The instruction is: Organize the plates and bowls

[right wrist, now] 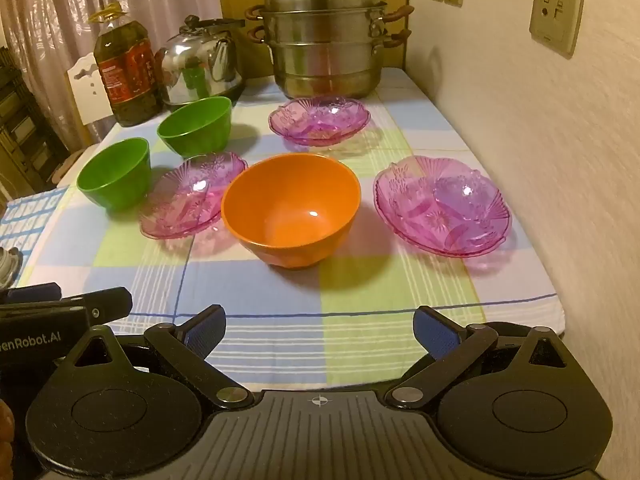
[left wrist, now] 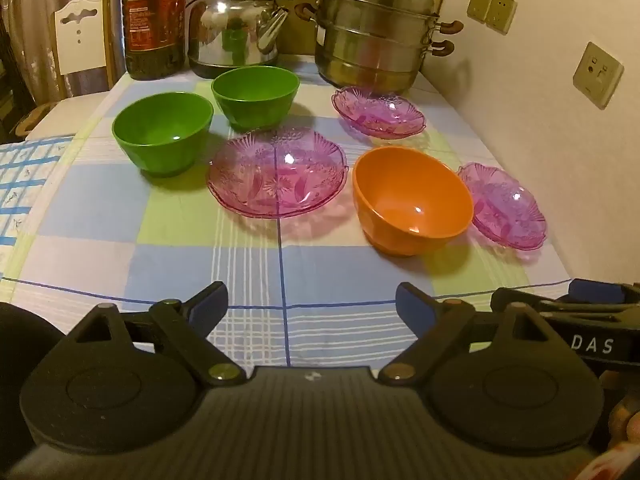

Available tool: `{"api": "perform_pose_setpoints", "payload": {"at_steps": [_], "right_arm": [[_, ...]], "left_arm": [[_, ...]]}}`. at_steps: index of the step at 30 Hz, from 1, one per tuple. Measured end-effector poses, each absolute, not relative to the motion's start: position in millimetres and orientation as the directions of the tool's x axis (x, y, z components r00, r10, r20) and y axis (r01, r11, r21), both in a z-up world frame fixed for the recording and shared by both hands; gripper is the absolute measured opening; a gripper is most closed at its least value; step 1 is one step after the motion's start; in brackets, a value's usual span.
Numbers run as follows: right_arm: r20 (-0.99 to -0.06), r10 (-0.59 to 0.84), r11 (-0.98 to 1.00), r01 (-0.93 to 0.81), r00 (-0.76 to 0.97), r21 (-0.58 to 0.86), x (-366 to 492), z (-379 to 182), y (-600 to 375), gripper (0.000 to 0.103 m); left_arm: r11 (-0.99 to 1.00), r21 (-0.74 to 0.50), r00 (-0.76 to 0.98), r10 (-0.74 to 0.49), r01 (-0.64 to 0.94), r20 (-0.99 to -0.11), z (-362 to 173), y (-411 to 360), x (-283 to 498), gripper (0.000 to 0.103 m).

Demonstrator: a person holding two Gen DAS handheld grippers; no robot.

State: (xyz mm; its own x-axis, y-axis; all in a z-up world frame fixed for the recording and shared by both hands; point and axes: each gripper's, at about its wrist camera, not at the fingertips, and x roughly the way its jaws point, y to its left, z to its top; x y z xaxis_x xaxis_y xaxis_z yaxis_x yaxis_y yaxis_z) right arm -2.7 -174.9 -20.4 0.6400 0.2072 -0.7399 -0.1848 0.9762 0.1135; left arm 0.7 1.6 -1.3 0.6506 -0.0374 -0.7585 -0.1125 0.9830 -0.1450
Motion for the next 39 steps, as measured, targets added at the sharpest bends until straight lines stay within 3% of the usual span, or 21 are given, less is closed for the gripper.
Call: {"api": "perform_pose_setpoints", "payload": {"at_steps": [39], "right_arm": [[-0.743,0.212,0.975,-0.185,0.635,0.120,-4,-24,-173,0.100]], "left_arm": [[0.985,-0.120,0.624,-0.018,-0.123,-0.781,-11,1,5,0.088]]}}
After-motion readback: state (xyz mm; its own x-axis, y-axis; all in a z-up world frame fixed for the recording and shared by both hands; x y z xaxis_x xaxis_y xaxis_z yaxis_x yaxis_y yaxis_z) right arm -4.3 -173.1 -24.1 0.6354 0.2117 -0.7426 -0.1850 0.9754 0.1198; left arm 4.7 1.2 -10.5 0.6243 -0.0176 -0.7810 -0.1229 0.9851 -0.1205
